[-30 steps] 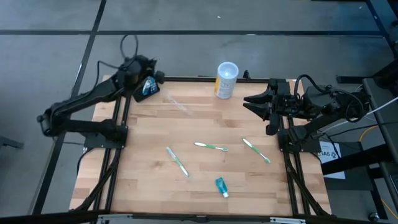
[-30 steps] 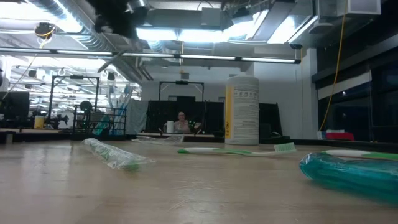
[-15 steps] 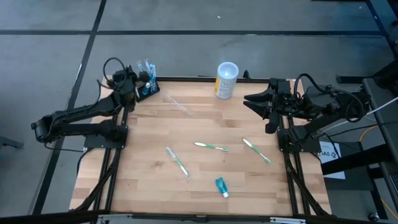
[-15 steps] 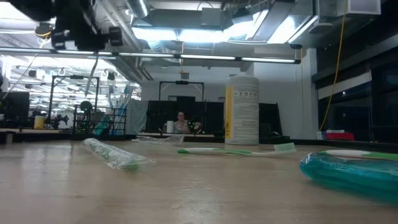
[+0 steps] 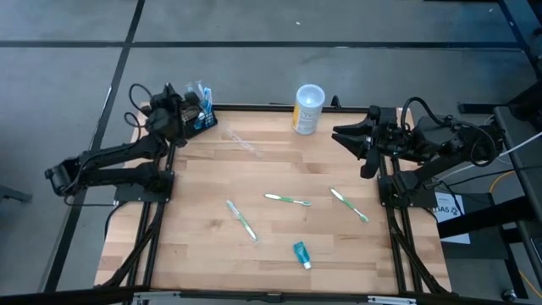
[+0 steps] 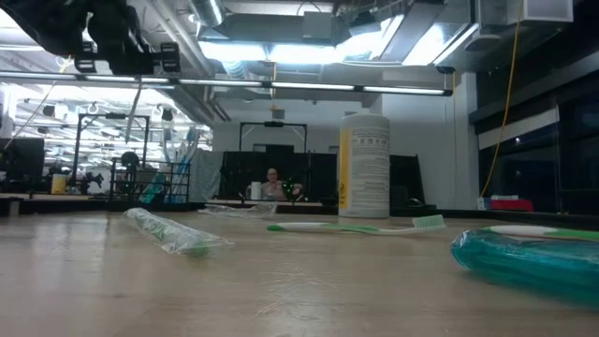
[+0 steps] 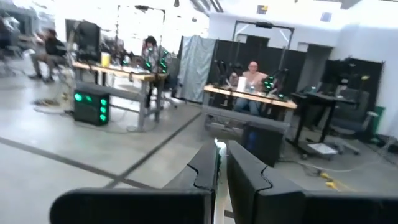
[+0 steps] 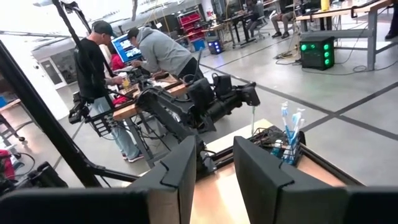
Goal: Pick & Place toothbrushing station
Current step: Put the green toothbrush into the left section of the black organizer
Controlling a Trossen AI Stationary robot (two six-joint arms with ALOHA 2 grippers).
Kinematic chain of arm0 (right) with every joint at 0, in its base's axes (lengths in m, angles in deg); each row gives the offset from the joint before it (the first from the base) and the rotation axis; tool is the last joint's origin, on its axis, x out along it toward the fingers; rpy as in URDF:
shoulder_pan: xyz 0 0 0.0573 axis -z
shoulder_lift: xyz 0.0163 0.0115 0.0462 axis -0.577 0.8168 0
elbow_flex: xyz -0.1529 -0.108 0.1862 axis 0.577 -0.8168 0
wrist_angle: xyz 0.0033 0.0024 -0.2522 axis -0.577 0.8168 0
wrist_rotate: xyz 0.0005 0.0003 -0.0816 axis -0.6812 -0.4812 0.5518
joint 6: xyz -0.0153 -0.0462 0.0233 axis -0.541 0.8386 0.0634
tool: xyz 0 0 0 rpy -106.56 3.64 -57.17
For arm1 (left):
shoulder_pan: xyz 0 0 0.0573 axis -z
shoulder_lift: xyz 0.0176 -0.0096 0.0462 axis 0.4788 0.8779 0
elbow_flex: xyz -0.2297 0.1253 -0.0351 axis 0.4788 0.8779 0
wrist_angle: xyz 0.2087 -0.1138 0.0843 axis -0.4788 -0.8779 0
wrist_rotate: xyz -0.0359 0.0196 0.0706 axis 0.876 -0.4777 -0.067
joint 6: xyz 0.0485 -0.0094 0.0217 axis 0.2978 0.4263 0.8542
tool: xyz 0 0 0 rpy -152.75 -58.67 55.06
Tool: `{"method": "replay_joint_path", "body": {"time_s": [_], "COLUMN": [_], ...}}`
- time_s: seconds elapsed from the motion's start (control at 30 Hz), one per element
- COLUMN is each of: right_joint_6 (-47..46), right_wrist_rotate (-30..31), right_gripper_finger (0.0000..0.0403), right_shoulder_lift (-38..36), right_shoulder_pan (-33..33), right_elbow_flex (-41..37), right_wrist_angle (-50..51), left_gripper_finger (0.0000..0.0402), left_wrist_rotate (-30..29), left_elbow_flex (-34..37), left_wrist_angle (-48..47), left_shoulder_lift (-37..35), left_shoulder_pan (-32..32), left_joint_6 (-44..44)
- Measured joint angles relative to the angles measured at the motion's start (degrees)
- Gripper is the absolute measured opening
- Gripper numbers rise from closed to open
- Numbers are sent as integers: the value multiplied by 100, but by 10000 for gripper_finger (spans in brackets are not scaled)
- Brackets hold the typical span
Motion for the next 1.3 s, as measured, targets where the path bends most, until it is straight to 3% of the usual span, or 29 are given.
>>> {"method": "replay_joint_path", "body": {"time_s": [0.27,0.47,0.77,1.03,1.3], "right_joint_6": [-20,-60,-174,-171,-174], "right_wrist_rotate": [44,44,44,149,149], "right_gripper_finger": [110,110,110,110,110], "right_shoulder_lift": [0,0,0,0,0], "right_shoulder_pan": [11,28,28,28,28], "right_elbow_flex": [0,0,0,0,0], "right_wrist_angle": [0,-189,-328,-397,-435], "left_gripper_finger": [12,12,12,12,19], "left_wrist_rotate": [226,507,779,668,631], "left_elbow_flex": [0,-2,-9,-9,-9], "left_wrist_angle": [142,295,1162,967,-190], "left_shoulder_lift": [152,758,1451,1467,1467], "left_shoulder_pan": [-390,-667,-953,-841,-868], "left_joint_6": [299,-23,219,500,-399]}}
